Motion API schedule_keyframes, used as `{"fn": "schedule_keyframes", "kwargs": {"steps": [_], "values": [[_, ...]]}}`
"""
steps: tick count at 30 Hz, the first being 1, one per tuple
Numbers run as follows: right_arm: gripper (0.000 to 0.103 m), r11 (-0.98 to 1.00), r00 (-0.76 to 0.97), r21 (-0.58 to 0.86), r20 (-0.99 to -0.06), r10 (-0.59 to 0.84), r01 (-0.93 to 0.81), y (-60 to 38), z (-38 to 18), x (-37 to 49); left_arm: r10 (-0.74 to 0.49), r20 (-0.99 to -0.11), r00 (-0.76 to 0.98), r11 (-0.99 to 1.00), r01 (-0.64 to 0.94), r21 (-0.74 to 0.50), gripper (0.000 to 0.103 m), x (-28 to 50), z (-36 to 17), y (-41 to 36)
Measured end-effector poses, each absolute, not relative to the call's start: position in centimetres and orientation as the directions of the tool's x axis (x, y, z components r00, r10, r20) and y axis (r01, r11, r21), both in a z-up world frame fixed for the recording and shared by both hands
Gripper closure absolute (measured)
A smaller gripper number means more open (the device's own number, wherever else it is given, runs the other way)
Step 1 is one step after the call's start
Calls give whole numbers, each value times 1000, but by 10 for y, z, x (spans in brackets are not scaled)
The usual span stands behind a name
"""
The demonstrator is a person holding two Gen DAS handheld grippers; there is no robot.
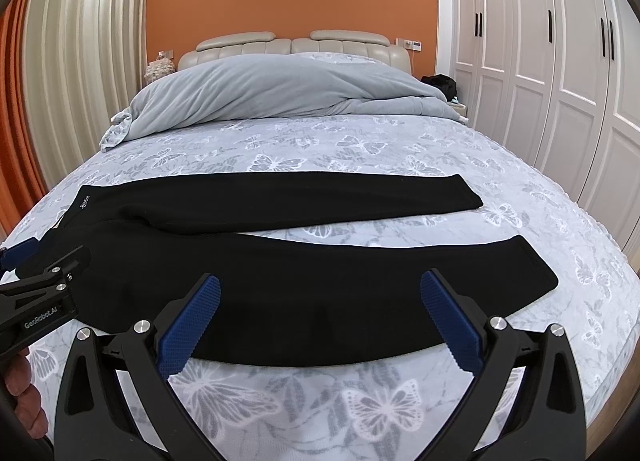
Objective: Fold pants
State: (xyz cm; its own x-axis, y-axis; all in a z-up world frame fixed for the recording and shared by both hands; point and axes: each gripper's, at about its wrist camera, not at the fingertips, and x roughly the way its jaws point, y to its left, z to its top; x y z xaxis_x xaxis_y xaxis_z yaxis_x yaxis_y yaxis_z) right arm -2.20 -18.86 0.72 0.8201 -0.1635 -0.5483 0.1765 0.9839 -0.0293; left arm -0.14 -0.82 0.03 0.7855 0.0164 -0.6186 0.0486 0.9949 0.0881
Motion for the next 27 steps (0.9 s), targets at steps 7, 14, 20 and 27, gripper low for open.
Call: {"fn": "schedule_keyframes", "kwargs": {"steps": [7, 14, 20, 27], "values": [[5, 981, 756, 31, -643, -126, 191, -236, 7, 13, -126, -723, 680, 991, 126, -54, 14, 30, -1, 11], [5, 966, 673, 151, -739, -31, 211, -362, 5, 103, -143, -776, 615, 989, 56, -138, 14, 125, 7, 93], [5, 943, 625, 117, -772, -112, 313, -447, -19, 199, -3, -815, 579, 967, -205, -149, 14, 241, -16, 193], [5, 920, 587, 49, -783, -206, 389, -502, -54, 270, 123, -848, 515, 923, -373, -92, 14, 344, -64, 275]]}}
